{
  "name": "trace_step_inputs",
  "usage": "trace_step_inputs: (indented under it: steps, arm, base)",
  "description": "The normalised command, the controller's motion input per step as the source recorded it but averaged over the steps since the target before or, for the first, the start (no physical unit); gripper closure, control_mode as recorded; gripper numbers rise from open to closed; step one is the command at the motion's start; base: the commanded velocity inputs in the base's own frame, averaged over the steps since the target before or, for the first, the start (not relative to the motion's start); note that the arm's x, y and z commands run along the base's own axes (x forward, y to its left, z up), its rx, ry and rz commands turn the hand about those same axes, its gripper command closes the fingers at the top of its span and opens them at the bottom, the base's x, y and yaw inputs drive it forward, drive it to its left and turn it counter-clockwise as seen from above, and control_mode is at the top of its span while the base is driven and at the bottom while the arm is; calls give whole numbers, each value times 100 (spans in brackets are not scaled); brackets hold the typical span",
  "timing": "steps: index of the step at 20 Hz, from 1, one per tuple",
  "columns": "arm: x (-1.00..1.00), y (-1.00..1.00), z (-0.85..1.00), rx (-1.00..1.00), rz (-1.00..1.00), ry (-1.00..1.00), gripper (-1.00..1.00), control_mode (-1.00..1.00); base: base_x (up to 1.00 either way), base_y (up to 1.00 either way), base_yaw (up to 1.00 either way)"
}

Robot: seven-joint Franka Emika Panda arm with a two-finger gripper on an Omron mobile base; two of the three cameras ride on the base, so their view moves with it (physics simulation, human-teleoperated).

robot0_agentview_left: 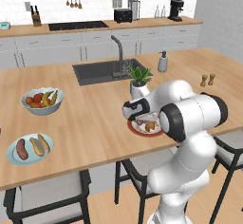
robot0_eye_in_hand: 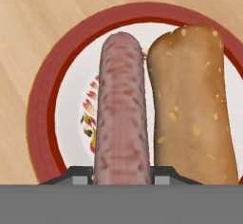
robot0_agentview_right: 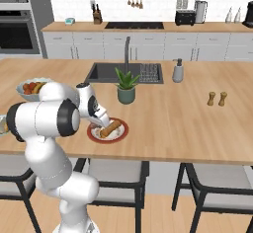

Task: Place one bun and one sausage from the bowl on each plate.

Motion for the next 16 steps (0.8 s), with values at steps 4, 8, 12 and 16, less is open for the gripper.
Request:
trace_step_inputs:
  steps: [4, 8, 12, 16]
  arm:
    - [2, 0, 0, 0, 0, 0, -100, -100]
    - [-16, -6, 0, 0, 0, 0, -100, -100]
    - [-15, 0, 4, 0, 0, 0, -100, -100]
    - [-2, 0, 41, -2, 1, 0, -100, -100]
  base:
    - [0, 0, 0]
    - [0, 0, 0]
    - [0, 0, 0]
    - [0, 0, 0]
